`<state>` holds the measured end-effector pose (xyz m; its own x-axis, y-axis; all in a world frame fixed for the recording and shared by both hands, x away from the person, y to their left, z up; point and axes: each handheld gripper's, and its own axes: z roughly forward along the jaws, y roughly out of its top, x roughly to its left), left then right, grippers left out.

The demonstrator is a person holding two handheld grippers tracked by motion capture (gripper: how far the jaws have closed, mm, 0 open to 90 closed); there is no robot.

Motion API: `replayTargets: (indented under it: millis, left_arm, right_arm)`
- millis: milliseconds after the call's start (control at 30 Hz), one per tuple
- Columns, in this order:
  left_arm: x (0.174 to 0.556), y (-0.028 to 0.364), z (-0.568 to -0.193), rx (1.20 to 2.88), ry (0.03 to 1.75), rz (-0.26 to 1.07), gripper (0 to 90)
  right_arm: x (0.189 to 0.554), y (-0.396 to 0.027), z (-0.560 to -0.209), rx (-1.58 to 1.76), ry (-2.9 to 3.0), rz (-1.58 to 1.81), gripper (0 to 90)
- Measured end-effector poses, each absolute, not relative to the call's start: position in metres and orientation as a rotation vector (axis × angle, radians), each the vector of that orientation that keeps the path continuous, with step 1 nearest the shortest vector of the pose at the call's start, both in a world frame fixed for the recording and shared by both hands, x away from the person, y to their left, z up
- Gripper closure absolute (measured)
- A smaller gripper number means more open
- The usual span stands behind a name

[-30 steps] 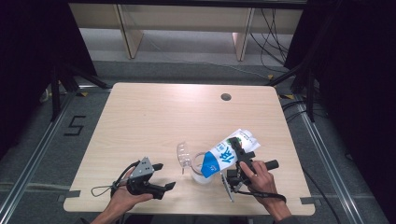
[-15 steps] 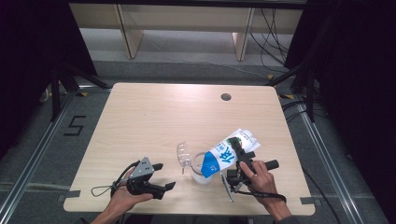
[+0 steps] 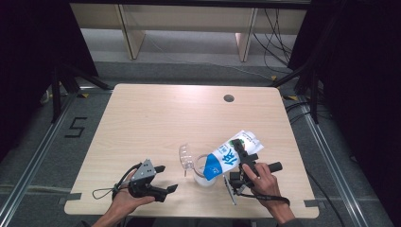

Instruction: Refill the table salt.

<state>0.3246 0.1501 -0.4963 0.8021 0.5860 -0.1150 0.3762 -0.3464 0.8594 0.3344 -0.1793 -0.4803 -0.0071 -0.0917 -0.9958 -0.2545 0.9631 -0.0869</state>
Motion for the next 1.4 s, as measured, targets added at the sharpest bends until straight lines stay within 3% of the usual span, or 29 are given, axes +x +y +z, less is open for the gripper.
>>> replayTargets:
  millis: [1400]
  left_arm:
    - [0.3245, 0.1501, -0.4963, 1.977, 0.717, 0.259, 16.2]
  right_arm:
    - [0.3319, -0.1788, -0.4781, -0.292, 1.569, 0.073, 55.4]
